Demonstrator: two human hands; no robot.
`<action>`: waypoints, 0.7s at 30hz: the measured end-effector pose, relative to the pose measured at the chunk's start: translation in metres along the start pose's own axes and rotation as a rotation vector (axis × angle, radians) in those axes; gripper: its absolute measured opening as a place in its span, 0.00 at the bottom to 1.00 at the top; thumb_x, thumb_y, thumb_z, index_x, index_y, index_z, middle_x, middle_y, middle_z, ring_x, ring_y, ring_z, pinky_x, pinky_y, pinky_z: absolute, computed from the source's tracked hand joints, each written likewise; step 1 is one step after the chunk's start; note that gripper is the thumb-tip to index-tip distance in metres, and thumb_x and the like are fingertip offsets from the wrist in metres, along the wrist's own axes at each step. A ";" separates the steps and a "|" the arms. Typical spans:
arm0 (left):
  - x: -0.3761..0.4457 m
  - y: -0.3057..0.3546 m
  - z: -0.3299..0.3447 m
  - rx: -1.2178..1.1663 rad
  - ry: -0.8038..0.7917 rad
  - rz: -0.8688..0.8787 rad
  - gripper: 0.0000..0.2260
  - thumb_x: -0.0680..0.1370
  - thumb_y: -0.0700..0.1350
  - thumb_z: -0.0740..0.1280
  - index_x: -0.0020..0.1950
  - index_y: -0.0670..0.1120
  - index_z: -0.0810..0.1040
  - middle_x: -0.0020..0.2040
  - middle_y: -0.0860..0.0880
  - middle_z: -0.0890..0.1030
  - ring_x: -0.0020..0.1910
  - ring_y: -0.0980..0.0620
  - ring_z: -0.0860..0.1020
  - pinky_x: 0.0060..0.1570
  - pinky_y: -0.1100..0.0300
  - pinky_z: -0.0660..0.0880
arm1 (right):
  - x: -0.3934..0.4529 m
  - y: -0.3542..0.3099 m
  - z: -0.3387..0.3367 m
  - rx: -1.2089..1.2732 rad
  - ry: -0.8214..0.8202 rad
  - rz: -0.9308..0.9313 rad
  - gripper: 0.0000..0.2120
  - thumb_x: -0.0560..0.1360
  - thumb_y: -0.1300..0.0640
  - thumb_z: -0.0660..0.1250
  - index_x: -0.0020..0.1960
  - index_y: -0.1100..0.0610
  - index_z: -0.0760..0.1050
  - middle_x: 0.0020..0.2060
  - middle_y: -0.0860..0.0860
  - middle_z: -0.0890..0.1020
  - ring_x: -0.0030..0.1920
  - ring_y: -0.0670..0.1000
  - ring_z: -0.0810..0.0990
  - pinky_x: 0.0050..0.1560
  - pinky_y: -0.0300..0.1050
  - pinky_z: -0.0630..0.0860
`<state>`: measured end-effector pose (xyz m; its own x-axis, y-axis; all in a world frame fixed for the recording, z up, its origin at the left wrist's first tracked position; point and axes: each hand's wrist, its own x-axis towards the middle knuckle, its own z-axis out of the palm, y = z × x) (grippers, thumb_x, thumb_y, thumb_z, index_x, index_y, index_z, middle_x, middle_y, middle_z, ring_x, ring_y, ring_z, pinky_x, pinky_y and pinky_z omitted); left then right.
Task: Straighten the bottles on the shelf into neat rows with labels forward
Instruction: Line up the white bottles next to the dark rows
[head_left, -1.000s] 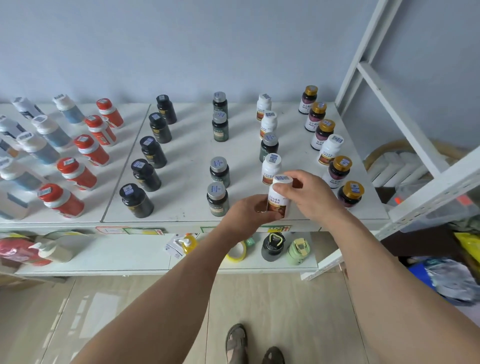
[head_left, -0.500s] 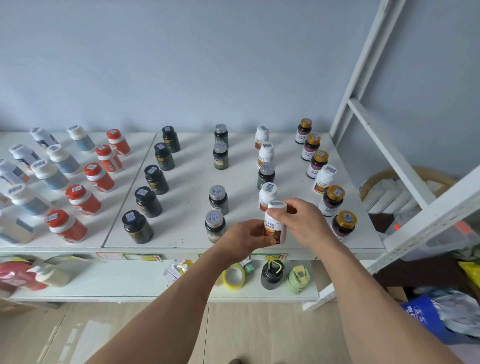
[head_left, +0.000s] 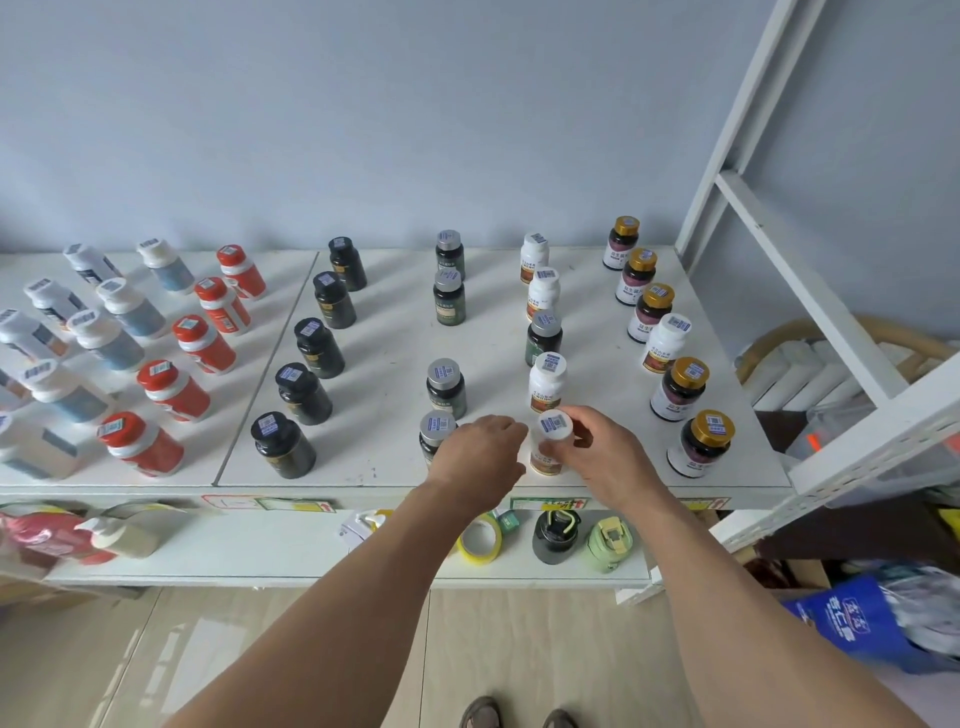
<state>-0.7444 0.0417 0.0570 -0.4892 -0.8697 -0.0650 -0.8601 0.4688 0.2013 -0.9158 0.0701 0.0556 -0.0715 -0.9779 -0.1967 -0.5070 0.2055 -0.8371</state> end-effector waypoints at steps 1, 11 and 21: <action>0.001 -0.001 -0.001 -0.011 0.002 -0.006 0.17 0.78 0.49 0.66 0.65 0.46 0.73 0.63 0.49 0.76 0.62 0.47 0.74 0.57 0.52 0.74 | 0.000 0.000 0.000 -0.003 -0.002 0.004 0.18 0.71 0.48 0.74 0.59 0.42 0.75 0.49 0.39 0.82 0.51 0.41 0.79 0.46 0.32 0.70; 0.022 -0.003 -0.023 -0.100 0.084 -0.024 0.14 0.80 0.43 0.62 0.65 0.44 0.72 0.63 0.47 0.75 0.62 0.45 0.73 0.55 0.50 0.75 | 0.022 -0.020 -0.031 -0.010 0.093 0.004 0.28 0.73 0.42 0.70 0.70 0.48 0.69 0.66 0.45 0.74 0.65 0.47 0.73 0.63 0.45 0.70; 0.064 -0.002 -0.044 -0.141 0.012 -0.125 0.18 0.79 0.45 0.63 0.69 0.47 0.71 0.67 0.49 0.74 0.65 0.47 0.73 0.58 0.52 0.73 | 0.092 -0.022 -0.029 -0.245 -0.122 0.015 0.27 0.74 0.50 0.72 0.70 0.49 0.68 0.66 0.48 0.75 0.66 0.50 0.73 0.61 0.45 0.69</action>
<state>-0.7677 -0.0216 0.0955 -0.3773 -0.9220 -0.0871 -0.8849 0.3312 0.3273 -0.9358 -0.0257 0.0712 0.0161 -0.9597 -0.2807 -0.7006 0.1895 -0.6879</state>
